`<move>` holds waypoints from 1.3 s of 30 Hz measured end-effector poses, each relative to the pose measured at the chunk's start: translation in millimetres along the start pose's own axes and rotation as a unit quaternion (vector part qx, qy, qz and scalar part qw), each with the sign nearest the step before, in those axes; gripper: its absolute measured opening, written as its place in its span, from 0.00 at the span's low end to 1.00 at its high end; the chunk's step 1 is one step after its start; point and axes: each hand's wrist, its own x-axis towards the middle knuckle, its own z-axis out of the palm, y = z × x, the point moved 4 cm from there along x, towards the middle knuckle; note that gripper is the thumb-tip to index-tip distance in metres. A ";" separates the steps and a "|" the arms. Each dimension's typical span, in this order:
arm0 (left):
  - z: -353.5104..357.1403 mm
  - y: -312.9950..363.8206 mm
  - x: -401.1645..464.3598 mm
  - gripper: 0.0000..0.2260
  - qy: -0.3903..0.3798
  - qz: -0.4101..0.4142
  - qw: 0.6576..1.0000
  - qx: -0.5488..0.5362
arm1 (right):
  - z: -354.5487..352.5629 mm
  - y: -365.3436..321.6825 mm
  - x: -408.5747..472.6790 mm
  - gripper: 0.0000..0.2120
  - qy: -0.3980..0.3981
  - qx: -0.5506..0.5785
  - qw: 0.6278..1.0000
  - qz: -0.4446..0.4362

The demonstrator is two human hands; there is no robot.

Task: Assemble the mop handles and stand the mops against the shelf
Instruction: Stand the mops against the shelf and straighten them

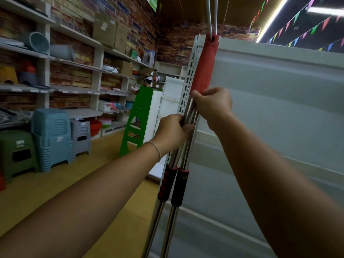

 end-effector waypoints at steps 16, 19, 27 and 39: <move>23.1 -24.3 -138.0 0.10 -0.171 0.091 0.981 0.017 | -77.9 119.2 -179.2 0.16 0.033 -0.151 0.979 0.131; 46.9 -5.7 -166.8 0.11 -0.205 0.114 0.972 -0.003 | -115.5 136.4 -215.2 0.15 0.056 -0.179 0.969 0.161; 112.9 90.4 -230.1 0.12 -0.288 0.192 0.936 -0.060 | -261.5 145.5 -298.3 0.14 0.163 -0.238 0.936 0.200; 229.5 357.4 -416.6 0.11 -0.389 0.311 0.842 -0.210 | -550.6 132.2 -458.3 0.14 0.299 -0.327 0.859 0.258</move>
